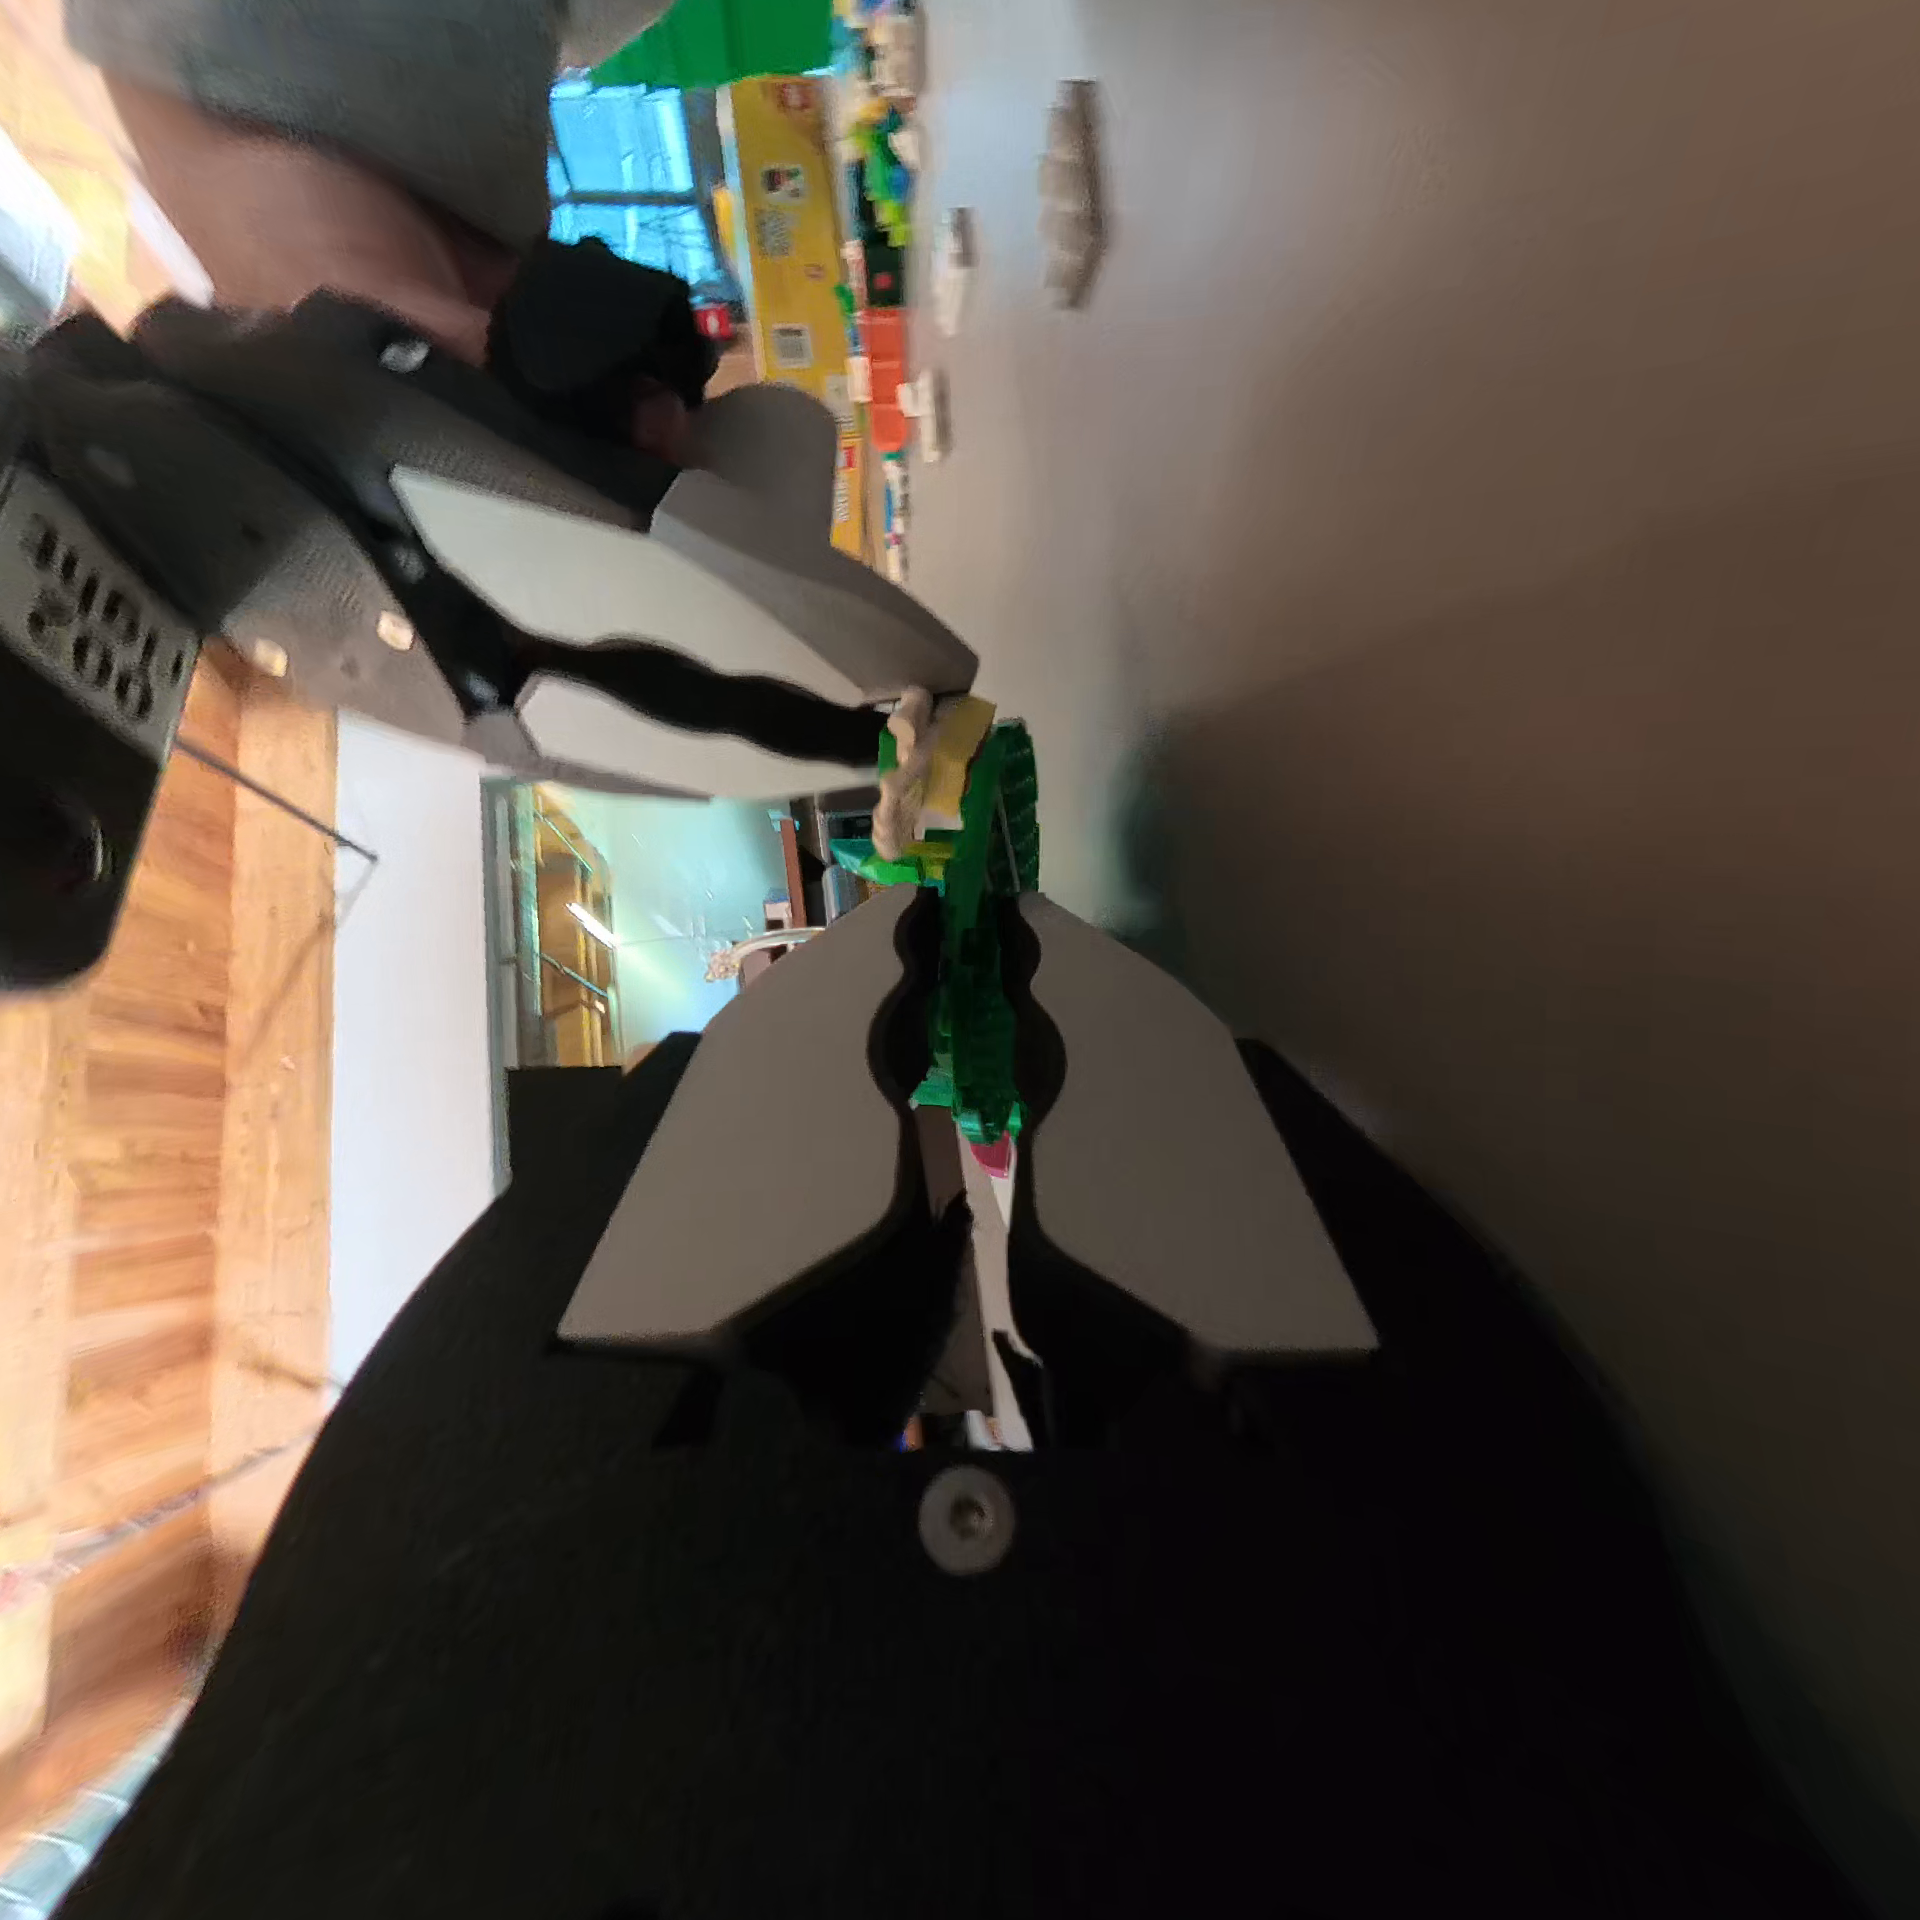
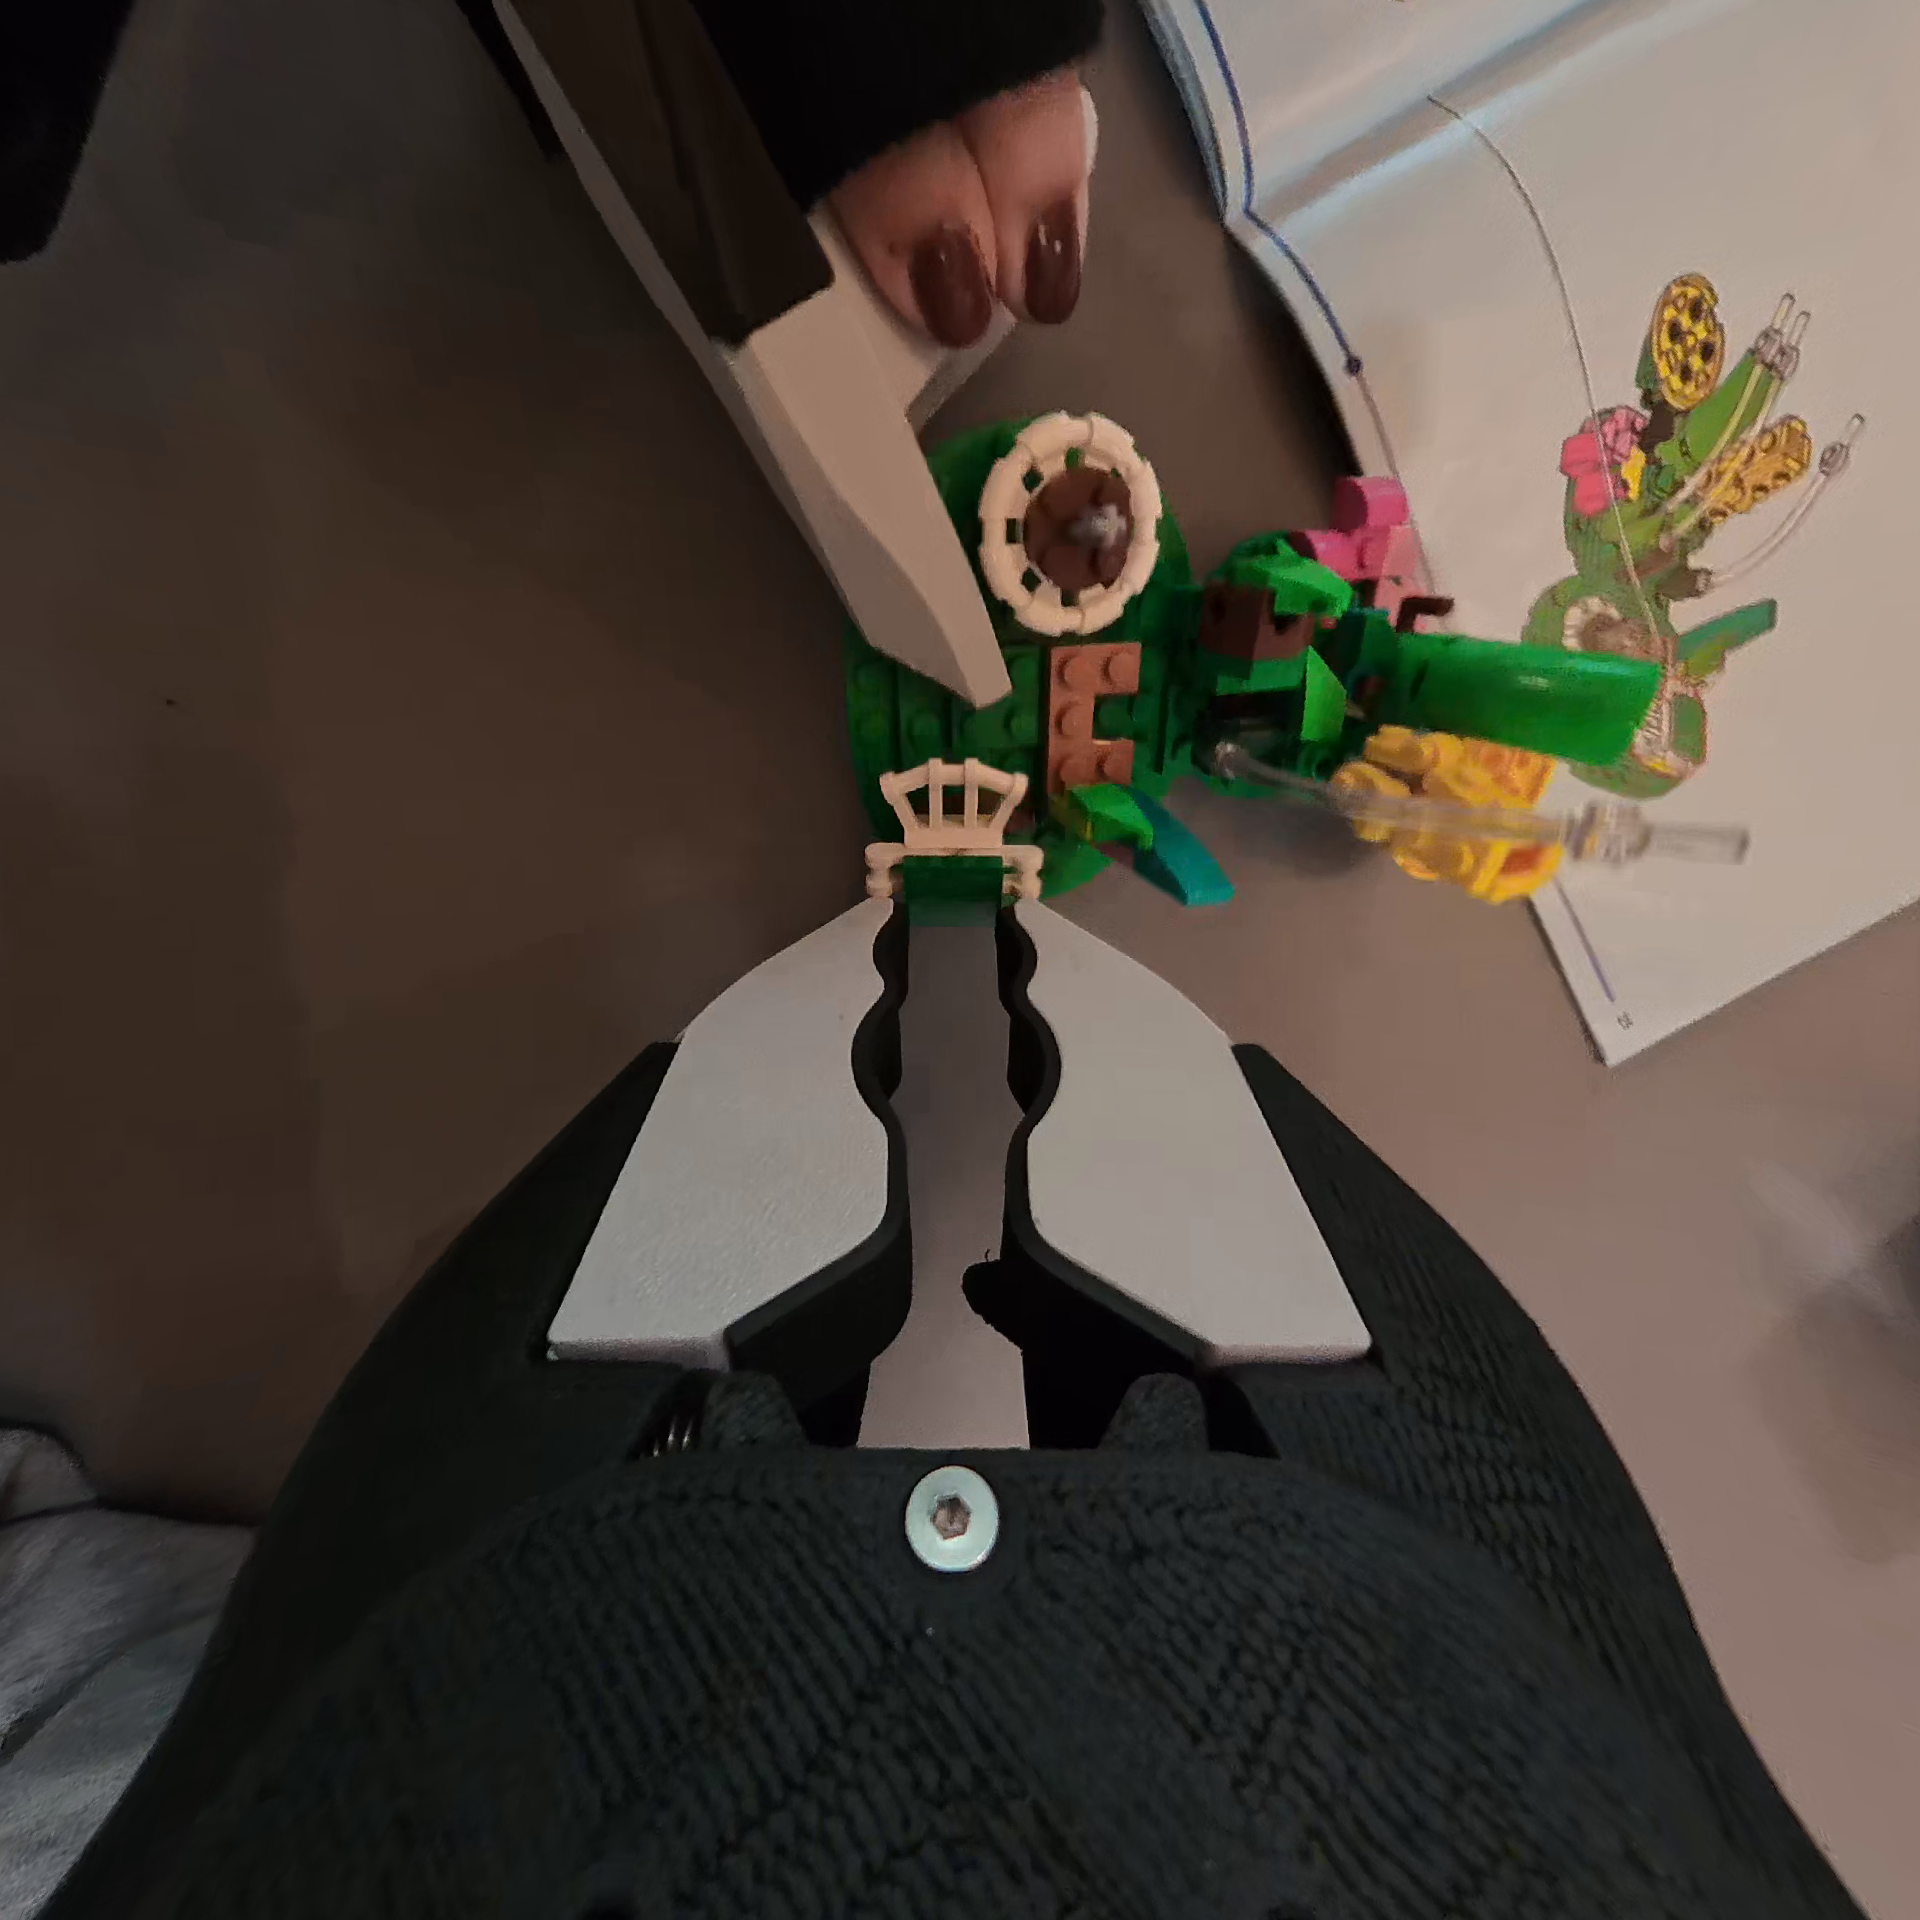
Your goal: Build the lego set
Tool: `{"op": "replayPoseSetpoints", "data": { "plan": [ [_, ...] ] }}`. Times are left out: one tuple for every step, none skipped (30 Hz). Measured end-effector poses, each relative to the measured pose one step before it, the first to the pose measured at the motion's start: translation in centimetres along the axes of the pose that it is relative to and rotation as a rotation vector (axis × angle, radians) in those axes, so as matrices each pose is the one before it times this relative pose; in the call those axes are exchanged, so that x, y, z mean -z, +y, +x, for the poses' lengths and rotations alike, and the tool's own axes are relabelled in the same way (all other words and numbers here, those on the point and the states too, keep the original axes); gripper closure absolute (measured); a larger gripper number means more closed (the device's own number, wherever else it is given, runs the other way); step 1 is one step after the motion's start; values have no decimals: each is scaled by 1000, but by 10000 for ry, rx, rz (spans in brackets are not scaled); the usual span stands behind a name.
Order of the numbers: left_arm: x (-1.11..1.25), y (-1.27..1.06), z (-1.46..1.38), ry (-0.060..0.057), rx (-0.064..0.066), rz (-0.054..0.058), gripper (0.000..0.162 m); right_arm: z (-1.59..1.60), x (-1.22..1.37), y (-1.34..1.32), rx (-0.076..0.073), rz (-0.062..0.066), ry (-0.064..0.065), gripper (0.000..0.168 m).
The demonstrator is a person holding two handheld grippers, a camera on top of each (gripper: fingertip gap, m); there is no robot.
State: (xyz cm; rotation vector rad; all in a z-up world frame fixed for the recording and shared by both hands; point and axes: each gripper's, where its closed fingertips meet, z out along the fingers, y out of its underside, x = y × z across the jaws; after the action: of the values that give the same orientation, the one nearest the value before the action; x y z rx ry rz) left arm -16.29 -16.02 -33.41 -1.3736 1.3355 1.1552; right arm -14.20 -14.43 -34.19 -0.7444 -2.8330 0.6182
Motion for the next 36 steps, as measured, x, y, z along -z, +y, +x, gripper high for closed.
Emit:
{"op": "replayPoseSetpoints", "data": {
  "plan": [
    [43,26,-391,-100,412,53,151,173,438,-20,-130,107,74,153],
    [63,-2,-500,-159,390,90,151,314,504,-139,-155,134,176,153],
    [38,-17,-464,-111,311,78,151,289,556,-137,-153,72,164,153],
    [-22,-85,-413,-108,243,92,151,115,644,-96,-75,-4,75,153],
    [-52,-97,-418,-117,127,71,151,4,812,-118,17,-20,50,153],
    [-70,-112,-455,-89,5,34,151,-62,1031,-206,47,-6,41,153],
    [-27,-191,-663,-137,-6,64,151,-128,1250,-291,44,13,22,153],
    [4,-270,-832,-125,87,75,151,-211,1399,-379,44,28,-25,153],
    [21,-365,-1049,-120,181,87,151,-244,1487,-426,39,9,-66,153],
    [37,-644,-1168,-102,196,248,151,-231,1538,-456,20,-29,-68,153],
    [-19,-632,-1441,-240,180,178,151,-261,1523,-507,10,-81,-97,153],
    [-134,-755,-1330,-127,83,227,151,-405,1490,-537,30,-131,-191,153],
    [-110,-1038,-1215,-51,-185,394,151,-463,1446,-526,34,-199,-202,153],
    [-161,-963,-1565,-298,-361,280,151,-361,1431,-519,-16,-246,-95,153],
    [-291,-836,-1429,-181,-356,128,151,-397,1413,-505,-142,-265,-69,153],
    [-259,-830,-1564,-291,-352,116,151,-601,1365,-467,-258,-277,-164,153],
    [-237,-638,-1624,-318,-82,-1,151,-646,1274,-360,-255,-298,-133,153],
    [-214,-606,-1289,-91,101,14,151,-443,1142,-148,-175,-365,73,153],
    [-76,-734,-1078,-12,101,169,151,-223,1003,75,-124,-446,252,153],
    [24,-727,-835,80,176,219,151,-166,852,176,-122,-434,282,153],
    [100,-602,-724,64,269,168,151,-310,742,65,-115,-304,164,153],
    [206,-542,-716,-93,218,177,151,-497,628,-156,-90,-114,17,153],
    [248,-451,-522,-98,124,139,151,-598,483,-352,-48,37,-62,153],
    [299,-351,-499,-210,-5,76,151,-657,305,-386,8,51,-99,153],
    [271,-276,-198,-107,-111,40,151,-570,131,-269,62,-63,-26,153],
    [254,-211,-45,-45,-192,8,151,-408,6,-129,89,-203,86,153],
    [248,-174,42,2,-186,7,151,-308,-18,-41,93,-308,132,154],
    [219,-180,-1,13,-101,37,151,-291,11,-40,82,-338,109,153],
    [192,-163,-95,-17,-8,72,151,-286,59,-172,49,-247,40,153],
    [181,-139,-230,-62,45,74,151,-258,98,-305,-16,-141,-38,153],
    [165,-146,-230,-58,50,78,151,-166,69,-339,-65,-99,-48,153],
    [167,-174,-177,-27,-7,73,151,-79,18,-281,-70,-122,-37,153],
    [125,-134,3,51,-86,11,151,-93,-26,-172,-59,-178,-62,153],
    [115,-51,51,40,-154,-53,151,-33,-53,-78,-38,-212,-36,153],
    [104,-71,62,30,-166,-50,151,-24,-50,-52,-21,-220,-30,153],
    [55,-41,24,18,-112,-32,151,-69,-54,-38,-16,-220,-61,153]
  ]
}}
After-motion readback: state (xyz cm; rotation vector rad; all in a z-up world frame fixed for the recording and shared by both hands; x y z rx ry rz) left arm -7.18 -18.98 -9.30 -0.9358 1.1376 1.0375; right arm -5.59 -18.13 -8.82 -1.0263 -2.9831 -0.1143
